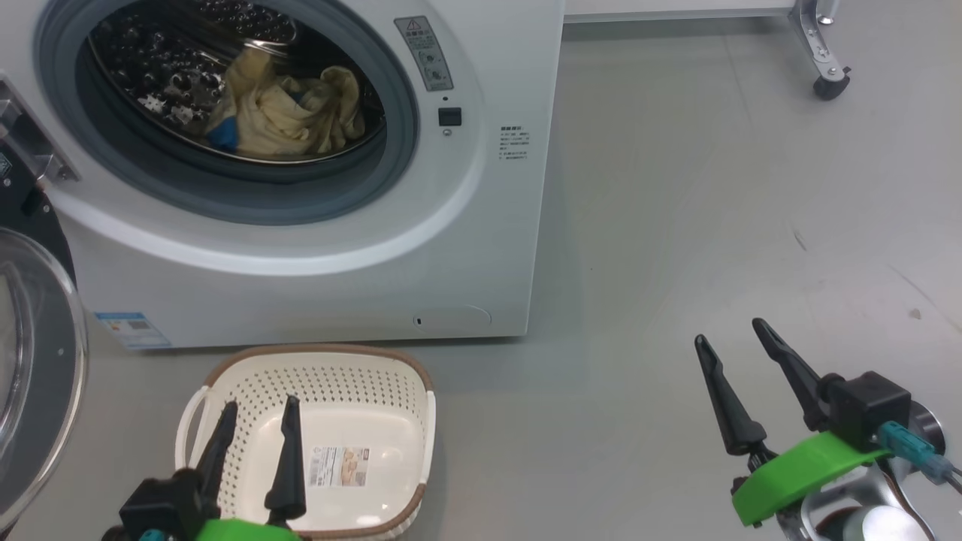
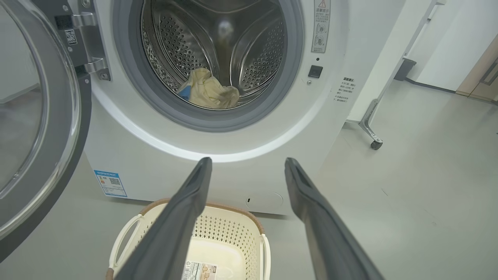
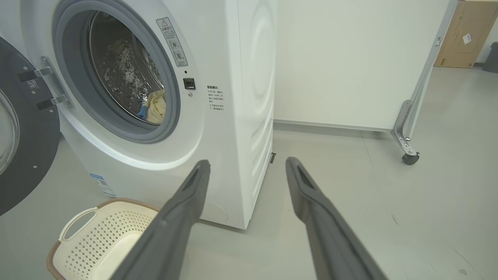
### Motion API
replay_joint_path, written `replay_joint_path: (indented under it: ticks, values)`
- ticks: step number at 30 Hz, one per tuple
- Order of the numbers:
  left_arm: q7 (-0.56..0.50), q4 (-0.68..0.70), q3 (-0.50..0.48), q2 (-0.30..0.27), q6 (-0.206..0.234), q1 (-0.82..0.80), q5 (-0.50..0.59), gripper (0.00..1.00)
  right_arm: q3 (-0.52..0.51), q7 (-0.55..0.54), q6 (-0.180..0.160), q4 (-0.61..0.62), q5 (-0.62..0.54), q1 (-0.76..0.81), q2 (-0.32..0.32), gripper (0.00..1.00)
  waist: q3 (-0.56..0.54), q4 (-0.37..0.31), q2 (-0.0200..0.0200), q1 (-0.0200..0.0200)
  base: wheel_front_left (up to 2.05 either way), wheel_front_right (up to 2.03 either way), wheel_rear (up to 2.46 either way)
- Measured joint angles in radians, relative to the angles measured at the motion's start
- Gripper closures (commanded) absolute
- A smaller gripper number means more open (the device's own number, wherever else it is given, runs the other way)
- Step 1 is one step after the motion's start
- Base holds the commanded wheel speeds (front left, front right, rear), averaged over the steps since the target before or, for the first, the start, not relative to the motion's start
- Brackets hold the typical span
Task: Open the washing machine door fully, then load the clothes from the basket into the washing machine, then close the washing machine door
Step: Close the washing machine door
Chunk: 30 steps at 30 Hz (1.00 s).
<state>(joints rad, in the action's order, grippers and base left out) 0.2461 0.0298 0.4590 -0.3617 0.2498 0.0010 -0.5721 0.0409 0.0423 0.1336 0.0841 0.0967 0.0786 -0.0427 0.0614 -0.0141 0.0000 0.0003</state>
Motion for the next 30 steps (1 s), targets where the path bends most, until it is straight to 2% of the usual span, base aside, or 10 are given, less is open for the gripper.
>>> replay_joint_path:
  ticks: [14, 30]
  values:
    - [0.0, 0.0, 0.0, -0.001, 0.0, -0.008, 0.009, 0.0, 0.0, 0.001, 0.0, -0.003, 0.0, 0.0, 0.0, 0.0, 0.011, 0.0, 0.0, -0.0003, -1.65, 1.65, 0.0]
    - [0.001, 0.007, -0.003, -0.001, 0.0, -0.012, 0.027, 0.0, -0.006, 0.002, 0.0, -0.007, 0.0, 0.0, 0.0, 0.0, 0.006, 0.006, 0.0, -0.0003, -0.19, 0.19, 0.0]
